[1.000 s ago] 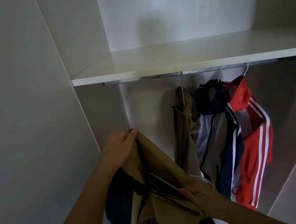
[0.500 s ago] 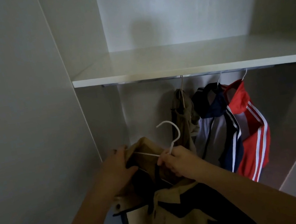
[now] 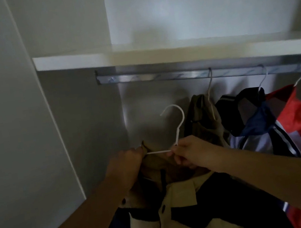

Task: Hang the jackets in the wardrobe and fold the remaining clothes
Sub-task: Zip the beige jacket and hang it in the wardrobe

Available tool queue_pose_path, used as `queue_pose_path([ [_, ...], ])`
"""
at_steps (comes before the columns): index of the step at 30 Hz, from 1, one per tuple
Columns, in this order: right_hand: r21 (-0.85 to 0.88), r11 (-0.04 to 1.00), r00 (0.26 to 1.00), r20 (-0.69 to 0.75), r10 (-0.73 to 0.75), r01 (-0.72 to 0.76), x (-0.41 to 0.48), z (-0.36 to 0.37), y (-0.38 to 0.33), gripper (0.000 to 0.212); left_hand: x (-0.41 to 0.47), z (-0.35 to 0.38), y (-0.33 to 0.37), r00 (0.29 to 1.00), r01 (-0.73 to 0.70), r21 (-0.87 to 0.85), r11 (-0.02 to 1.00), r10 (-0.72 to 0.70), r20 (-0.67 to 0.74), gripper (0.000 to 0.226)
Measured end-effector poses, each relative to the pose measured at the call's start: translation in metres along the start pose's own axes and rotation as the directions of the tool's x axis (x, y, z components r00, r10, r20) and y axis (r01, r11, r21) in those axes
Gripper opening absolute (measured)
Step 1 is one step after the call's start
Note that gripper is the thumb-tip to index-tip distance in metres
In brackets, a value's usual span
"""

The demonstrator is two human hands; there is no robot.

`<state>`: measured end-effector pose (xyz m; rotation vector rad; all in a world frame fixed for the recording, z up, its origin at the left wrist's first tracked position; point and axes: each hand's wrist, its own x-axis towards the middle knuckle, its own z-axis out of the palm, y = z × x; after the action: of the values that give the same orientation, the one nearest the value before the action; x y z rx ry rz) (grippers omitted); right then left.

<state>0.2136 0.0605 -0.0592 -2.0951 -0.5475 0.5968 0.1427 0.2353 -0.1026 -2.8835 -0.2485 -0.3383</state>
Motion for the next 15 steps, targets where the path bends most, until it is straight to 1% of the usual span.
queue_pose_path([
  [2,-0.002,0.999,0.997,-0.065,-0.049,0.049,0.017,-0.01,-0.004,0.034,0.025,0.005,-0.002,0.999,0.018,0.018,1.0,-0.017,-0.037,0.027],
  [4,0.007,0.995,0.982,-0.157,-0.101,0.103,0.032,-0.021,-0.016,0.035,0.051,0.006,-0.005,0.99,0.062,-0.051,0.997,-0.068,-0.12,0.021],
  [6,-0.015,0.991,0.965,-0.226,-0.13,0.129,0.047,-0.034,-0.033,0.035,0.075,0.004,-0.008,0.958,0.131,-0.214,0.968,-0.179,-0.226,0.015],
  [7,-0.031,0.992,0.959,-0.252,-0.128,0.124,0.056,-0.042,-0.041,0.035,0.084,0.003,-0.01,0.929,0.165,-0.324,0.932,-0.257,-0.267,0.014],
  [8,-0.042,0.993,0.954,-0.278,-0.114,0.106,0.066,-0.05,-0.05,0.035,0.092,0.003,-0.011,0.895,0.201,-0.441,0.874,-0.347,-0.28,0.016],
  [9,-0.047,0.996,0.95,-0.298,-0.092,0.082,0.077,-0.059,-0.058,0.037,0.098,0.004,-0.012,0.863,0.252,-0.542,0.802,-0.44,-0.25,0.019],
  [10,-0.047,0.998,0.949,-0.308,-0.061,0.049,0.087,-0.066,-0.064,0.039,0.103,0.007,-0.013,0.843,0.312,-0.609,0.729,-0.508,-0.177,0.021],
  [11,-0.046,0.999,0.951,-0.309,-0.028,0.014,0.098,-0.072,-0.068,0.042,0.108,0.013,-0.014,0.836,0.367,-0.641,0.675,-0.541,-0.091,0.02],
  [13,-0.045,0.998,0.949,-0.315,0.03,-0.046,0.117,-0.079,-0.069,0.046,0.117,0.025,-0.017,0.826,0.429,-0.701,0.569,-0.562,0.05,0.015],
  [15,-0.037,0.996,0.938,-0.34,0.065,-0.083,0.132,-0.084,-0.064,0.044,0.124,0.035,-0.018,0.82,0.424,-0.778,0.464,-0.562,0.112,0.014],
])
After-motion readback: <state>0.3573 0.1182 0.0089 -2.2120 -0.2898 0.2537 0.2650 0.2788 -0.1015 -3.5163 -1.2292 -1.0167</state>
